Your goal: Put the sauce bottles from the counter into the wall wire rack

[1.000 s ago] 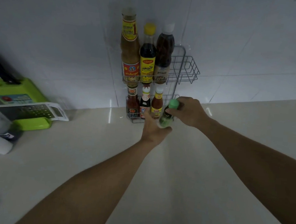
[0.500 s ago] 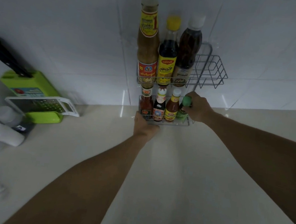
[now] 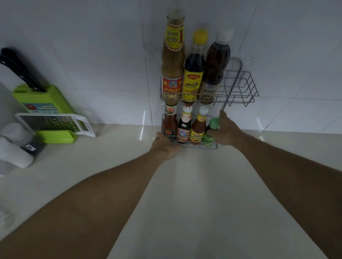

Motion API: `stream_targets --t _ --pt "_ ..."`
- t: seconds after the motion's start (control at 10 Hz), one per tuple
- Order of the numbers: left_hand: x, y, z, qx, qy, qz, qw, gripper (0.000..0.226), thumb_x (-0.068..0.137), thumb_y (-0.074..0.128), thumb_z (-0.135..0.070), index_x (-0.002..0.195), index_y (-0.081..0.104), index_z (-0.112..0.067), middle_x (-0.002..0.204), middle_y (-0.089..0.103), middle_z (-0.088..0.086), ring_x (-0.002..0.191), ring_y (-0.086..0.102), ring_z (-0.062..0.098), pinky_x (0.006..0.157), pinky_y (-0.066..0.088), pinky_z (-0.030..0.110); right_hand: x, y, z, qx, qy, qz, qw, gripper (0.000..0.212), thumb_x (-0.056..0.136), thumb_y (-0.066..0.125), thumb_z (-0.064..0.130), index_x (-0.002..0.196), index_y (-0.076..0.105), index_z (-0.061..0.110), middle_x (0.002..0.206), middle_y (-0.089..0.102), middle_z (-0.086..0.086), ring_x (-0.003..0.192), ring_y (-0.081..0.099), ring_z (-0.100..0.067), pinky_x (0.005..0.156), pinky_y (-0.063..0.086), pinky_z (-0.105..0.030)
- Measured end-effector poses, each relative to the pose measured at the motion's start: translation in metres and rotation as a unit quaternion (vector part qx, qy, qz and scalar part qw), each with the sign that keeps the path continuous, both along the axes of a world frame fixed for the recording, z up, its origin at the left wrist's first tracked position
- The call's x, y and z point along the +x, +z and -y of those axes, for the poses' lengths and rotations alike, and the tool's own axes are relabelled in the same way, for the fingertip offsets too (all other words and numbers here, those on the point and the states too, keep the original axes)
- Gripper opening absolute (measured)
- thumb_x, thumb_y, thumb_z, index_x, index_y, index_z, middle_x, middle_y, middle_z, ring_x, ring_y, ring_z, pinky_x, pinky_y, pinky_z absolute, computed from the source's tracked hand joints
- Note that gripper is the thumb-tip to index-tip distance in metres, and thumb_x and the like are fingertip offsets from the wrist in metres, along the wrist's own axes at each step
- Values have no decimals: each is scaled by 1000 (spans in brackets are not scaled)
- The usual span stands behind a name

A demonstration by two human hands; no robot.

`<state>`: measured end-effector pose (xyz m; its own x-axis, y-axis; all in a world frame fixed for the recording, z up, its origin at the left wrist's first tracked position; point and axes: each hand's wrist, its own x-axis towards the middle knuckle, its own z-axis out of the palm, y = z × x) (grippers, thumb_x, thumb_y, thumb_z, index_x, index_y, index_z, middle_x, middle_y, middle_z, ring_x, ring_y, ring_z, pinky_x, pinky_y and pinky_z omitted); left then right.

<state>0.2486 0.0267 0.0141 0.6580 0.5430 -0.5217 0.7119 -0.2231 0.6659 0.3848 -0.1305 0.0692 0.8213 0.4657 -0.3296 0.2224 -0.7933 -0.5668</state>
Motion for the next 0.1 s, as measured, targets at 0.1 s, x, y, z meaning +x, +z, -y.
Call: stream_targets --t 0.1 --pt "-7 24 -5 38 -56 3 998 75 79 51 -52 146 39 -21 143 53 11 125 53 33 105 44 40 -12 12 7 -4 3 22 1000 85 91 63 29 156 13 9 151 39 -19 131 46 -35 94 45 -34"
